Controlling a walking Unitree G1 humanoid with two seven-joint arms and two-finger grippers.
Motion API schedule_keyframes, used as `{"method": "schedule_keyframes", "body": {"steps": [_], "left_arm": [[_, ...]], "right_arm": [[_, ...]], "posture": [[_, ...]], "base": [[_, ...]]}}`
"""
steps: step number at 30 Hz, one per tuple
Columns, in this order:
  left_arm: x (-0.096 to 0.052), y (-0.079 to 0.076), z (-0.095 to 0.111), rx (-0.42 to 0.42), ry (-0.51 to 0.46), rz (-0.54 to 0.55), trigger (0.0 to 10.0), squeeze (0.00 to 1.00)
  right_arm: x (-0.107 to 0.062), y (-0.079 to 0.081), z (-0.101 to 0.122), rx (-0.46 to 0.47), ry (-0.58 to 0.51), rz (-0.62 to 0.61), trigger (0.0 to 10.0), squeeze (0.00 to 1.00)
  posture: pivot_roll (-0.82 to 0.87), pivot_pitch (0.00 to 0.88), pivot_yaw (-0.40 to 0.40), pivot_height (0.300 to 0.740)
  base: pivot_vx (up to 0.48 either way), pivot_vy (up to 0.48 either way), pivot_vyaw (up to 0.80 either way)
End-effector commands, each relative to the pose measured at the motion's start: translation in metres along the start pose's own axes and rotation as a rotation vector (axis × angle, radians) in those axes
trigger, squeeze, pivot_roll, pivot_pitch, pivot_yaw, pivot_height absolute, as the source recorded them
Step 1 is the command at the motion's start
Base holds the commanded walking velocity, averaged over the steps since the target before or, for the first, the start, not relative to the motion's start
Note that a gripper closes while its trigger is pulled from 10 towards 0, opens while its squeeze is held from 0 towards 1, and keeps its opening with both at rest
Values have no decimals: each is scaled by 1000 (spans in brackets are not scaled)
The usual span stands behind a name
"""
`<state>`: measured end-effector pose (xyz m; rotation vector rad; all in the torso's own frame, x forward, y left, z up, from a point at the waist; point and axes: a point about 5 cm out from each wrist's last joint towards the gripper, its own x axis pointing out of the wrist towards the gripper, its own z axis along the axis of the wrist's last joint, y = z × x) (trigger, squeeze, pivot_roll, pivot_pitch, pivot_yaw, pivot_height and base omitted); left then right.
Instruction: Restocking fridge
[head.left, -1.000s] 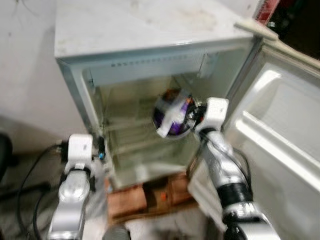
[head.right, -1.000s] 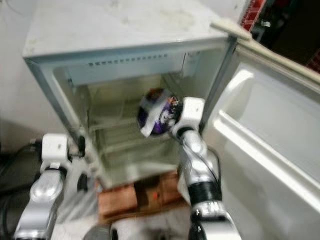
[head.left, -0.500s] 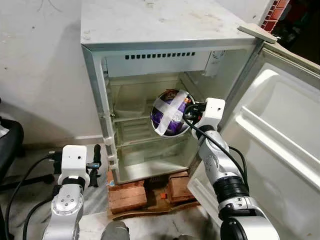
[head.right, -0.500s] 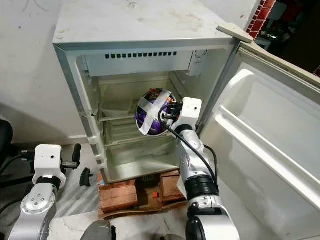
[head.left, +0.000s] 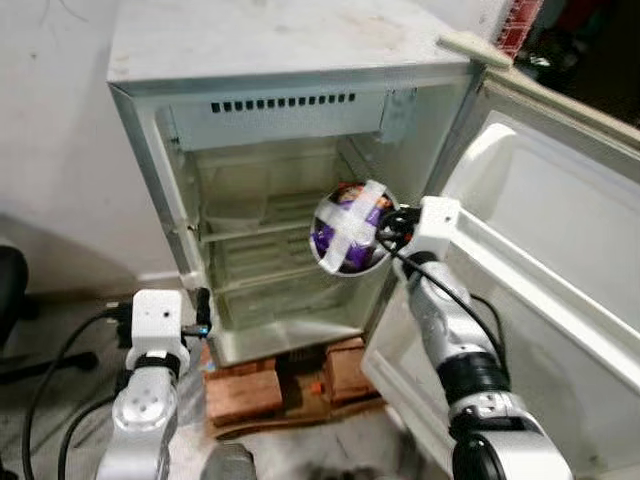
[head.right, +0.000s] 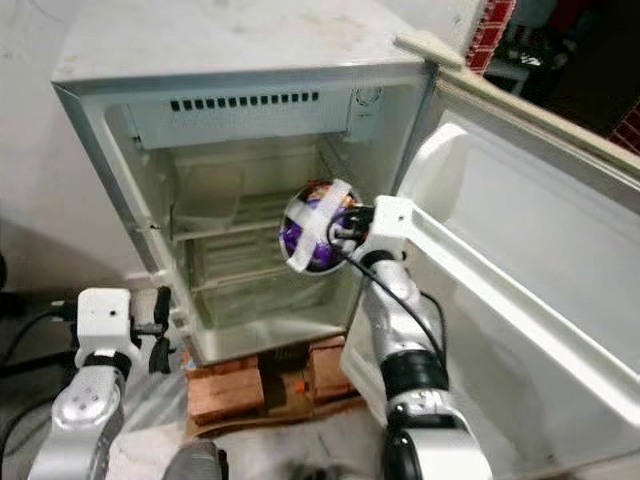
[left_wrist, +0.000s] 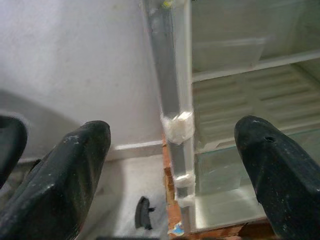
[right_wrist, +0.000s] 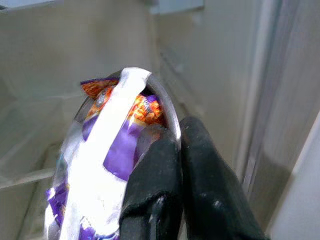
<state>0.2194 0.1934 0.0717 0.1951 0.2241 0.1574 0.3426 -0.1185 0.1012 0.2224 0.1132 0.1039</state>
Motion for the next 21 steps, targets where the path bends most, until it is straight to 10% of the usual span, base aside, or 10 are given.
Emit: {"method": "schedule_keyframes", "body": {"steps": [1,21], "left_arm": [[1,4,5,-25,-17,29,10000,0],[-21,-11,-32,-160,285,-128,10000,0]], "right_arm": [[3,8,6,1,-21,35,10000,0],[6,16,8,12,-30,76,10000,0]], "posture": [[234,34,-98,740],[225,18,-105,740]], "base": [[0,0,0],[26,0,0]]}}
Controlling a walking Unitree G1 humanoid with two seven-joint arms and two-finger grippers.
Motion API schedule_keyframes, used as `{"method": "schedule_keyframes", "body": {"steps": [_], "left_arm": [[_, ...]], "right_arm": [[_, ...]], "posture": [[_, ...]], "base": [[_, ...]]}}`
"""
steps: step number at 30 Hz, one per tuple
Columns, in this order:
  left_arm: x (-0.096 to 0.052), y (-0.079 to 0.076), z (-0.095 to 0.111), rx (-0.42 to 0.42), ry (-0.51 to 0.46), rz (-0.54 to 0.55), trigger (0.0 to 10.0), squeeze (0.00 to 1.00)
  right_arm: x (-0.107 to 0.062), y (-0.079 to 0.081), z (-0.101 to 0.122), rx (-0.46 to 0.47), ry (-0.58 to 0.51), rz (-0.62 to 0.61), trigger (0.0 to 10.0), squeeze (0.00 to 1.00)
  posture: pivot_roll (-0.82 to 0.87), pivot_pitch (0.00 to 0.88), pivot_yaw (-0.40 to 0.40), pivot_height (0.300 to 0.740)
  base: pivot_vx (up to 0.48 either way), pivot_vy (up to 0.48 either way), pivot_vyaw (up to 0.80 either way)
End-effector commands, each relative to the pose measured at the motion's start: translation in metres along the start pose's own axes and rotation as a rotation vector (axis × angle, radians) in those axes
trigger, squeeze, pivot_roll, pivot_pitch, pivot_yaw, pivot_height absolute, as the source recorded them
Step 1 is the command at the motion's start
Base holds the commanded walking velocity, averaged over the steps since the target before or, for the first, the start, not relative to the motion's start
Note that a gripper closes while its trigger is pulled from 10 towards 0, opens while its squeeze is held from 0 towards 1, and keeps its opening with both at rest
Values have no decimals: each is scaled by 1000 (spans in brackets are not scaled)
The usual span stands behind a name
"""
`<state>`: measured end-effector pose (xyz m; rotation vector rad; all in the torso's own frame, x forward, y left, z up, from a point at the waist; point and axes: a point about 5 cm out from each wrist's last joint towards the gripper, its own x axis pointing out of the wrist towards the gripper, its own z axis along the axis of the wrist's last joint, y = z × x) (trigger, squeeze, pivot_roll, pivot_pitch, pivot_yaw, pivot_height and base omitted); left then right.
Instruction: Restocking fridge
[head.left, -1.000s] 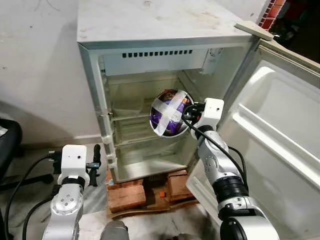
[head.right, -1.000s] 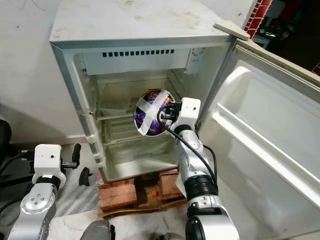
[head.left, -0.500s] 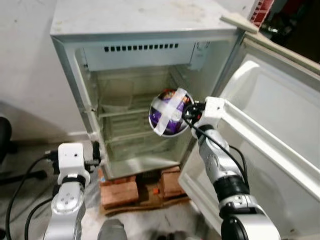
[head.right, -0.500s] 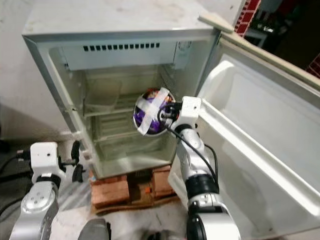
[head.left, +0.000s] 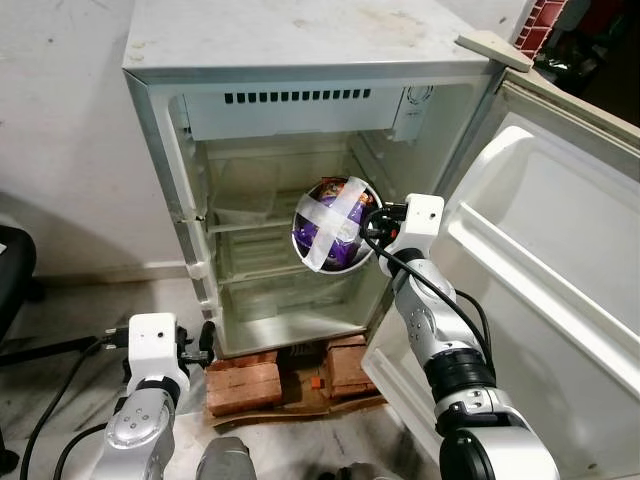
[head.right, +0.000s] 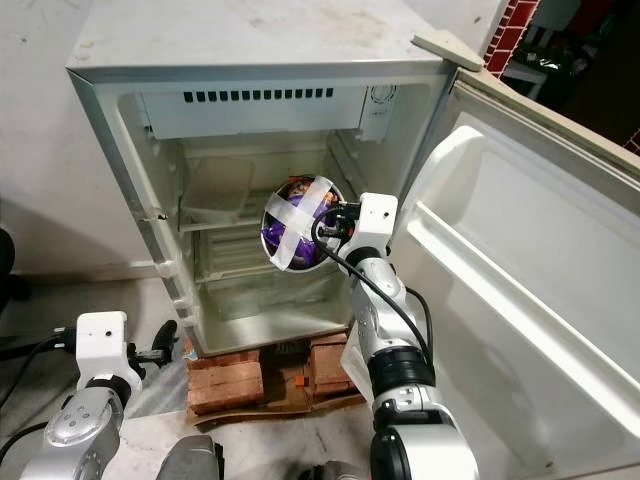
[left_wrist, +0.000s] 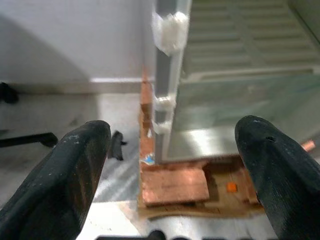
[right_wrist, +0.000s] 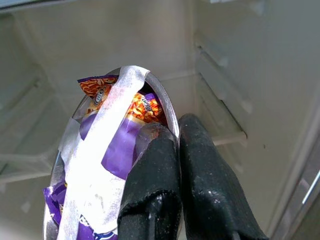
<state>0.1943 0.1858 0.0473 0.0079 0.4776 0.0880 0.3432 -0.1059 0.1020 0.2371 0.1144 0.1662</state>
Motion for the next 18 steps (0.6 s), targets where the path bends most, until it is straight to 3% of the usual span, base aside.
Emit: {"method": "schedule_keyframes", "body": {"steps": [1,13,18], "left_arm": [[1,-1,-4,-9,24,-16,10000,0],[2,-1,-2,-1,41,-22,10000,0],[3,0,-3,14,63,1,10000,0]], "right_arm": [[4,4,10,-1,-39,15,10000,0],[7,7,14,4,-51,23,10000,0],[8,7,14,6,-53,25,10000,0]], "posture": [[226,18,-105,740],[232,19,-105,740],[236,22,-106,740]], "base": [[292,0,0],[444,0,0],[0,0,0]]}}
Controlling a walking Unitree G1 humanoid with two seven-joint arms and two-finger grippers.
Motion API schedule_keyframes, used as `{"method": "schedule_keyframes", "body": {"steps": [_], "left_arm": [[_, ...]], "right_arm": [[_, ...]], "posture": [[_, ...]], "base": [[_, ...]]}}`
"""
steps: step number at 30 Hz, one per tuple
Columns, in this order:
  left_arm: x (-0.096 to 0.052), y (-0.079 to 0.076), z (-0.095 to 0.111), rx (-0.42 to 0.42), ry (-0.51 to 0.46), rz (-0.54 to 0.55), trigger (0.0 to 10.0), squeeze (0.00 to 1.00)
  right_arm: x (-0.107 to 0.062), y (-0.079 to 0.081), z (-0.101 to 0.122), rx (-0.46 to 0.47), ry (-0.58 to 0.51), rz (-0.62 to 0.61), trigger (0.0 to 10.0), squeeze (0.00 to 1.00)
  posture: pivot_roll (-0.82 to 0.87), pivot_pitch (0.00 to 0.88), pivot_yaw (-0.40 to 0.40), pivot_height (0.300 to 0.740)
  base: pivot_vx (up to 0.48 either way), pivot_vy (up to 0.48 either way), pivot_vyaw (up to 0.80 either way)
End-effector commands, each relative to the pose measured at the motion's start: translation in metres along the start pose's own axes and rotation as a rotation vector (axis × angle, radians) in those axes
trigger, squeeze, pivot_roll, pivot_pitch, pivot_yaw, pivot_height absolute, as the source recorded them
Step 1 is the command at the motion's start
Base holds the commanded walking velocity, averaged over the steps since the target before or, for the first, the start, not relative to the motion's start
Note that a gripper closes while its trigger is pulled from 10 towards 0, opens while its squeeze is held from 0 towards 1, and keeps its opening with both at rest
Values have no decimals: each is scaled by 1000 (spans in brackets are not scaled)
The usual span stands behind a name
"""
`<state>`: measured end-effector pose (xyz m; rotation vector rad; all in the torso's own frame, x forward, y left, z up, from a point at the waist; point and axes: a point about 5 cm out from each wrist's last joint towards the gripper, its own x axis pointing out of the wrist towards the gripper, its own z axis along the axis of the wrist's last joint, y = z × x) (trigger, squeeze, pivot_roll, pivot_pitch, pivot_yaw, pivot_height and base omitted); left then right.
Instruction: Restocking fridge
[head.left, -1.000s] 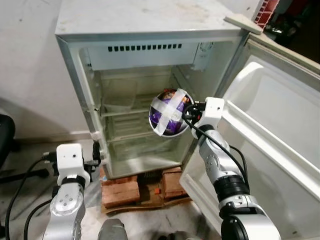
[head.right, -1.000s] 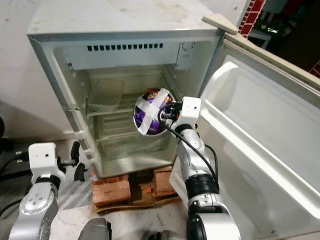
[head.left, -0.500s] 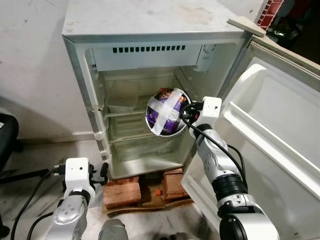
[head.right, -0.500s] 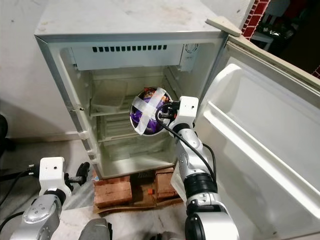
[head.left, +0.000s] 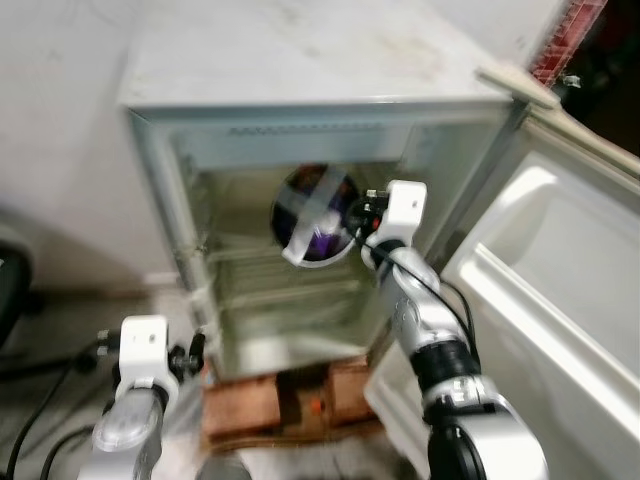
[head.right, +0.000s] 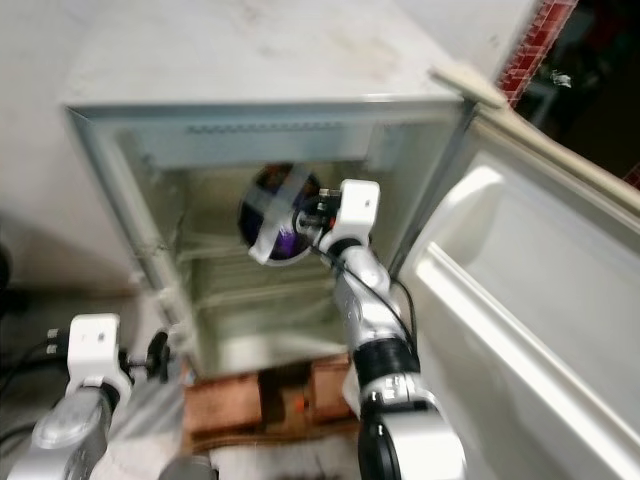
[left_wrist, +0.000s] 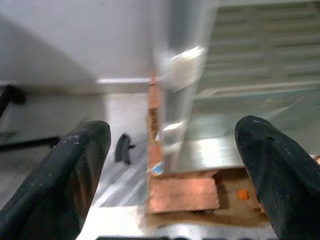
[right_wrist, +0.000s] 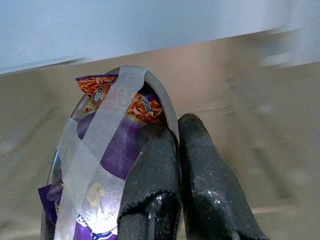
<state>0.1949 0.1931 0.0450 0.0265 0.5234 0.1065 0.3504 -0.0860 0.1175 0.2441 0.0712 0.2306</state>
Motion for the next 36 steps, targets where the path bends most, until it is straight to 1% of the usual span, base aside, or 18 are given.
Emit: {"method": "schedule_keyframes", "body": {"steps": [1,8,13,18,20,21,23,24,25,26,29,35,36], "left_arm": [[0,-7,-2,0,21,-19,10000,0],[-1,-8,-2,11,33,-17,10000,0],[-5,-9,-2,21,36,-10,10000,0],[-12,-10,-2,19,41,1,10000,0],[-17,-11,-2,21,41,4,10000,0],[-18,-11,-2,24,42,5,10000,0],[-23,-11,-2,48,39,5,10000,0],[-23,-11,-2,48,39,5,10000,0],[-27,-11,-3,54,38,6,10000,0],[-31,-12,-3,52,41,8,10000,0],[-40,-12,-5,42,49,18,10000,0],[-53,-13,-8,29,63,26,10000,0],[-56,-14,-8,25,67,28,10000,0]], "right_arm": [[-2,-15,3,5,-18,-44,10000,0],[0,-15,4,4,-17,-47,10000,0],[2,-12,2,1,0,-47,10000,0],[7,-4,-3,18,35,-80,10000,0],[12,5,-5,46,54,-95,10000,0],[13,6,-5,53,59,-97,10000,0],[17,17,-7,98,79,-97,10000,0],[17,17,-7,98,79,-97,10000,0],[20,21,-7,103,85,-99,10000,0],[22,25,-7,126,99,-107,10000,0],[26,31,-8,189,128,-139,10000,0],[33,37,-1,230,131,-177,10000,0],[35,37,2,255,132,-201,10000,0]], "posture": [[236,22,-106,740],[241,31,-111,740],[257,47,-117,740],[277,78,-126,740],[294,93,-133,740],[294,93,-133,740],[323,119,-142,740],[323,119,-142,740],[331,125,-146,740],[346,142,-151,740],[366,161,-160,740],[386,191,-174,740],[389,200,-180,740]], "base": [[0,0,0],[0,0,0],[0,0,0],[0,0,0],[0,0,0],[0,0,0],[0,0,0],[0,0,0],[0,0,0],[0,0,0],[0,0,0],[0,0,0],[0,0,0]]}}
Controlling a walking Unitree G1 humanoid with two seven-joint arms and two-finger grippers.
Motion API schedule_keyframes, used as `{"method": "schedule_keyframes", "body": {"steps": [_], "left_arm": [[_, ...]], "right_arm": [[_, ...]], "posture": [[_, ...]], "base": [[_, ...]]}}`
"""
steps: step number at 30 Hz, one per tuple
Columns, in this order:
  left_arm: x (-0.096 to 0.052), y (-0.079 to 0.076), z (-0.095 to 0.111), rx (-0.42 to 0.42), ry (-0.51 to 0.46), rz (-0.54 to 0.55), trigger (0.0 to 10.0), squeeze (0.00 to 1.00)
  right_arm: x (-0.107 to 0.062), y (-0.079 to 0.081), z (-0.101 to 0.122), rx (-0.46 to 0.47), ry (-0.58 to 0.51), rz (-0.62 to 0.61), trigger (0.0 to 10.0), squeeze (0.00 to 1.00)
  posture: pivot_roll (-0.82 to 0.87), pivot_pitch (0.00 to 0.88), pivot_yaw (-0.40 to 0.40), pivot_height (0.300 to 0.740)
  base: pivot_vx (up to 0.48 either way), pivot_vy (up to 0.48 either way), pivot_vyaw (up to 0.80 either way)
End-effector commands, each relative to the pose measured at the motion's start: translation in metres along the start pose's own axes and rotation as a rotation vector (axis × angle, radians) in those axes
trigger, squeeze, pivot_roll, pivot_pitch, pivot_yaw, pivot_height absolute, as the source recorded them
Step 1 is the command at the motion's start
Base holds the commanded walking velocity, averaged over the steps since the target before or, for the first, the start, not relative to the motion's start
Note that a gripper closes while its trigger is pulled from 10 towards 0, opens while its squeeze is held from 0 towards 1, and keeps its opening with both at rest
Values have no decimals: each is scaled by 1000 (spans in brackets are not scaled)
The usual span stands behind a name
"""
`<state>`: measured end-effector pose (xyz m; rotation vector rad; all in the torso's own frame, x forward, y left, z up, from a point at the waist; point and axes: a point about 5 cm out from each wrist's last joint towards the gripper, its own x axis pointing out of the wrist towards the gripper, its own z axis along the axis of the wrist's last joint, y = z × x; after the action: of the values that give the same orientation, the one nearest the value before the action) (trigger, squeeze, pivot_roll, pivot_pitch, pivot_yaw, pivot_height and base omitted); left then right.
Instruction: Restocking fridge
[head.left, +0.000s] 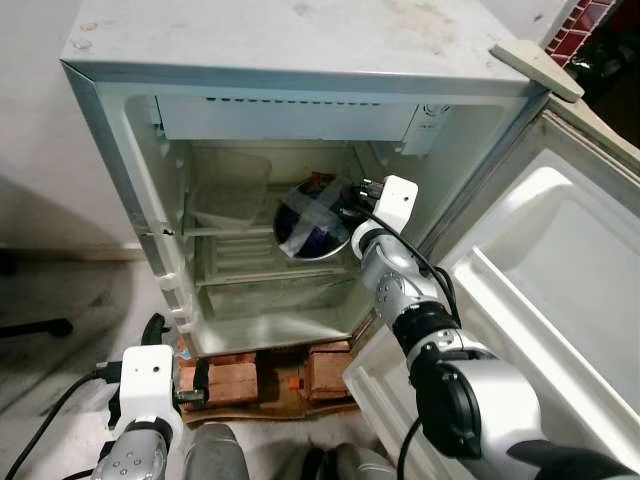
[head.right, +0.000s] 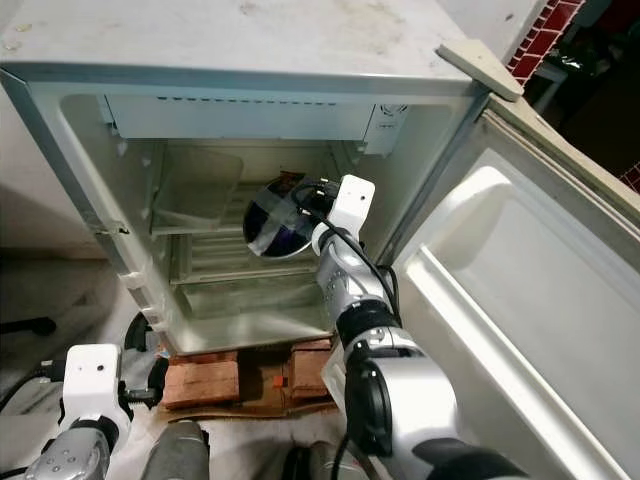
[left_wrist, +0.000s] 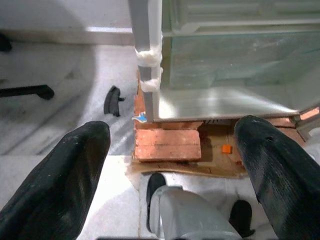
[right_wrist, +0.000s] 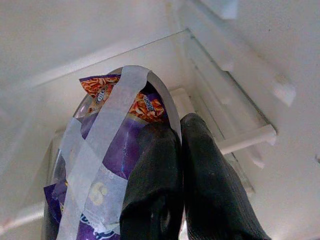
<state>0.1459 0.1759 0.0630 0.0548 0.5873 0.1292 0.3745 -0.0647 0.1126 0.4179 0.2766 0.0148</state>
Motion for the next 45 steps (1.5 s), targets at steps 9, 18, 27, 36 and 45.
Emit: {"method": "schedule_keyframes", "body": {"steps": [9,18,27,36,45], "left_arm": [[-12,-7,-3,-25,20,1,10000,0],[-19,-11,-6,-50,43,2,10000,0],[-22,-14,-7,-58,55,-3,10000,0],[-25,-18,-5,-67,53,-6,10000,0],[-37,-24,-3,-79,35,-5,10000,0]], "right_arm": [[3,22,13,223,-2,-81,10000,0],[-3,45,-12,575,160,-110,10000,0],[-9,74,-19,749,219,-16,10000,0],[-16,108,-17,810,250,172,10000,0],[-16,116,-9,751,229,248,10000,0]], "posture": [[408,222,-197,740],[416,234,-214,740],[417,244,-219,740],[429,269,-235,740],[436,313,-271,740]], "base": [[0,0,0],[0,0,0],[0,0,0],[0,0,0],[0,0,0]]}}
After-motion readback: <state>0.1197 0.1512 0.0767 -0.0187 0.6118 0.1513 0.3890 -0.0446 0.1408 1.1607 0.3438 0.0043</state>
